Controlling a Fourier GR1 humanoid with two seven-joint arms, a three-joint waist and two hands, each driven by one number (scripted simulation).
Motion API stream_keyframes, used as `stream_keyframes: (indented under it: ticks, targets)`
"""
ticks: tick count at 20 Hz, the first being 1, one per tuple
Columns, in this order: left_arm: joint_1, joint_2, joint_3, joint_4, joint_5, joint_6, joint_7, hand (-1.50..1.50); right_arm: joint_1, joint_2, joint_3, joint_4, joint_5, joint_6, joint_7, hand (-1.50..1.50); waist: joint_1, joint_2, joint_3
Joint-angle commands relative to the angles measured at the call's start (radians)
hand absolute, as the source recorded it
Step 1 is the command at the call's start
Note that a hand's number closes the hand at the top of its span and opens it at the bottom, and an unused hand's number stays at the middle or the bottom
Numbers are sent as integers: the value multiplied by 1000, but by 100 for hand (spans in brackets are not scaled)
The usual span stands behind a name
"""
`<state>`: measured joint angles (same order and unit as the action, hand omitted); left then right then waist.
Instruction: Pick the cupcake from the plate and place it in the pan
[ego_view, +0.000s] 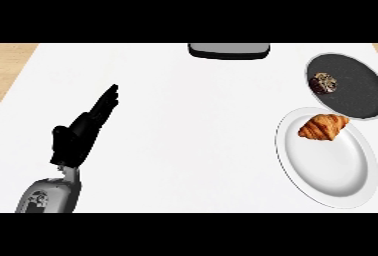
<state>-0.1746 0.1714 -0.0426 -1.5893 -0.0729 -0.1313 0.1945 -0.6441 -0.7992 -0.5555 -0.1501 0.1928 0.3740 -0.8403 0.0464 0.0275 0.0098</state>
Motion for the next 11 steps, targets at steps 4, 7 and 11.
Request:
stream_keyframes:
  ticks: [4,7,11]
  targets:
    - [4,1,0,-18,-11,6,15,0,95,-8,-5,-22,-14,132,-143,-150,-8,-8,-1]
    - [29,2,10,-26,6,0,23,0,141,27,0,-37,-17,128,-192,-150,-10,-10,-1]
    - [41,7,4,-63,7,-12,18,0,157,21,-6,-50,-26,93,-194,-150,-10,-15,-3]
